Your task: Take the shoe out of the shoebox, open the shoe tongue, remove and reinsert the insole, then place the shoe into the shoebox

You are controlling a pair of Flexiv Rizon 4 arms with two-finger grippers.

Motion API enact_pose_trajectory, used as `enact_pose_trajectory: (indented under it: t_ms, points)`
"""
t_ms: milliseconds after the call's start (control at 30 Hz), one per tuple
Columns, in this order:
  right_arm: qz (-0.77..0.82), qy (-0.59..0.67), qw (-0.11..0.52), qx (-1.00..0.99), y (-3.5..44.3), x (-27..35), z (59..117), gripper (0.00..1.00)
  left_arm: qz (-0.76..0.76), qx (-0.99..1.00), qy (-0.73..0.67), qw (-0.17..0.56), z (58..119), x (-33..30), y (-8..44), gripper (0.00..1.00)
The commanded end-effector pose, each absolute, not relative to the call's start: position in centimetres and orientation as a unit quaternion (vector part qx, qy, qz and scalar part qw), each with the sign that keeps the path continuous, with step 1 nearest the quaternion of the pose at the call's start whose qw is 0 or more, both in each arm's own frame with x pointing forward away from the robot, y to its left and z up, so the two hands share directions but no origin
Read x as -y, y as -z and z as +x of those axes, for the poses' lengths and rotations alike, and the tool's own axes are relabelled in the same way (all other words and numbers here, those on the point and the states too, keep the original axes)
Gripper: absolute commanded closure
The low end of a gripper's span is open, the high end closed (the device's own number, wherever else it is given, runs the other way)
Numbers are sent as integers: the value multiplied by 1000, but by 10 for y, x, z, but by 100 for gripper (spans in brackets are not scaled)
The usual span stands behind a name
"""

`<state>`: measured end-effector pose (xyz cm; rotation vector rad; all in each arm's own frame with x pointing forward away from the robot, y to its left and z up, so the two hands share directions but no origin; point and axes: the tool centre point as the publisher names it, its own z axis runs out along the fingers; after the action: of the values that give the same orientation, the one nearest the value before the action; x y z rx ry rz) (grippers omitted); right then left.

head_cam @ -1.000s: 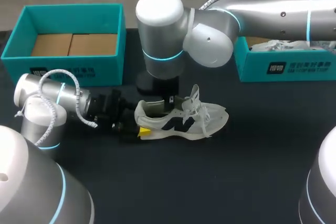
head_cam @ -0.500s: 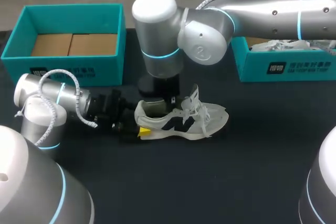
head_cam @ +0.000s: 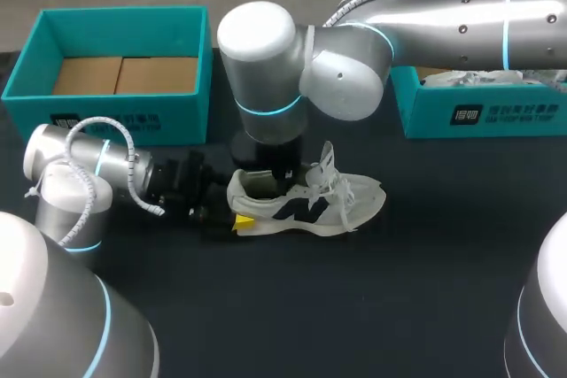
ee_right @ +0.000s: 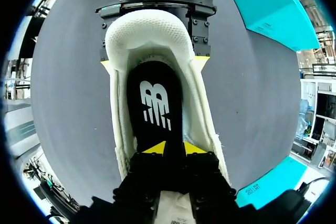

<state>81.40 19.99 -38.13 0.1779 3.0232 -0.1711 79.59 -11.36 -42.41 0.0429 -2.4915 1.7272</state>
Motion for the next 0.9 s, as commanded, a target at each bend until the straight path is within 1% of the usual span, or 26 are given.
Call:
enact_pose_trajectory:
  t_ms: [33, 67, 133, 433, 567, 667, 733, 800, 833, 867, 900]
  points:
    - [59, 52, 53, -995, 385, -201, 816, 71, 14, 821, -569, 55, 796, 113, 429, 100]
    - [59, 51, 53, -996, 385, -202, 817, 69, 14, 821, -569, 55, 796, 113, 429, 100]
    - [58, 51, 52, -996, 388, -203, 819, 71, 14, 821, -569, 55, 796, 113, 429, 100]
    - [54, 54, 30, -997, 405, -205, 820, 71, 14, 821, -569, 55, 796, 113, 429, 100]
    - [56, 57, 13, -997, 416, -203, 818, 71, 14, 821, -569, 55, 796, 113, 429, 100]
    - [53, 61, -6, -997, 422, -202, 814, 72, 14, 821, -569, 55, 796, 113, 429, 100]
    - [52, 64, -28, -996, 425, -202, 811, 76, 14, 821, -569, 55, 796, 113, 429, 100]
    - [51, 69, -40, -996, 428, -201, 807, 82, 14, 821, -569, 55, 796, 113, 429, 100]
    - [52, 69, -51, -995, 430, -200, 806, 95, 14, 821, -569, 55, 796, 113, 429, 100]
    - [54, 71, -57, -994, 431, -199, 805, 100, 14, 821, -569, 55, 796, 113, 429, 100]
    - [56, 72, -60, -994, 432, -198, 804, 100, 14, 821, -569, 55, 796, 113, 429, 100]
